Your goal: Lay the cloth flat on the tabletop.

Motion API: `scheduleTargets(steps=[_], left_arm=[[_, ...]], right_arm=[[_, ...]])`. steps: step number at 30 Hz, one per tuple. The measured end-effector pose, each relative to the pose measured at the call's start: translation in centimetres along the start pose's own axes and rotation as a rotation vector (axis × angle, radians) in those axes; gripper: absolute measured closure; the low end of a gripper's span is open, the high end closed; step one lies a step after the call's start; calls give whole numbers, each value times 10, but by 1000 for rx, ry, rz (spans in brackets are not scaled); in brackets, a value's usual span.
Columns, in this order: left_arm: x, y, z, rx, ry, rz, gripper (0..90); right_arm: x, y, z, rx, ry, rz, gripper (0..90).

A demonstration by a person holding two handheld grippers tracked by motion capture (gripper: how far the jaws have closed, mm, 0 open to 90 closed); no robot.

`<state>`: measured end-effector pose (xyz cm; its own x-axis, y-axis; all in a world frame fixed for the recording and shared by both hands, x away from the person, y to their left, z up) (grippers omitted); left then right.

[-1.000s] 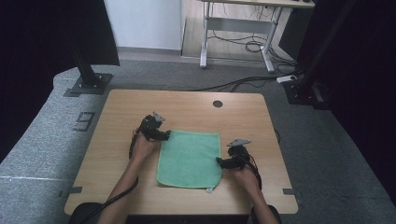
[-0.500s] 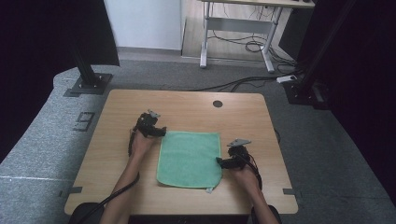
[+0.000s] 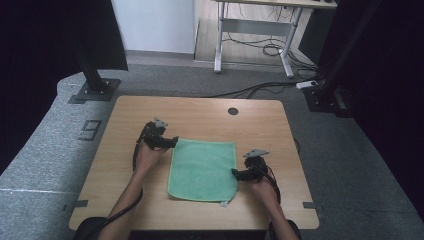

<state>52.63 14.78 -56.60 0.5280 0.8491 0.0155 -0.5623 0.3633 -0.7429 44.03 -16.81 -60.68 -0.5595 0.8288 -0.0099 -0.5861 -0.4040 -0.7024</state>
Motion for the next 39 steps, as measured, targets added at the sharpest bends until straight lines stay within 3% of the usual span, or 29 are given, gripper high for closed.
scheduleTargets(steps=[6,9,11,13,15,19,25,29,32,36,39], left_arm=[[-38,36,24,17,91,-47,88],[-52,59,30,49,105,-79,83],[-56,70,30,66,92,-93,81],[-56,76,28,72,73,-104,80],[-54,75,26,73,77,-85,70],[-48,70,22,75,37,-105,63],[-38,67,16,70,43,-63,54],[-39,66,17,72,33,-79,55],[-40,64,24,65,38,-82,58],[-42,64,42,53,80,-64,58],[-40,73,59,61,77,-83,51]], right_arm=[[1,-1,3,3,-11,-11,156],[1,-4,9,-26,-11,-14,157],[2,-4,12,-26,-13,-7,164],[2,0,10,1,-7,12,167],[4,4,6,25,-7,28,165],[3,2,4,21,-1,37,157],[-1,-3,-3,8,-6,16,147],[-1,-4,-4,4,-8,19,152],[1,-4,-1,6,-14,33,164],[-1,-6,8,-9,-26,38,146],[-1,-4,16,-8,-24,46,140]])
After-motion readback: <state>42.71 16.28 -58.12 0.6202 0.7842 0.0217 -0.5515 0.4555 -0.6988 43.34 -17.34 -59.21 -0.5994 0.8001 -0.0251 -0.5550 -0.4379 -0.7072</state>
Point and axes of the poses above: each handheld gripper's, and its own axes: z roughly backward along the jaws, y roughly out of its underside, x roughly to its left, the point moved 8 cm from there along -z, roughly forward along the jaws, and after that the axes turned 2 degrees about y, right-handed, at the moved point
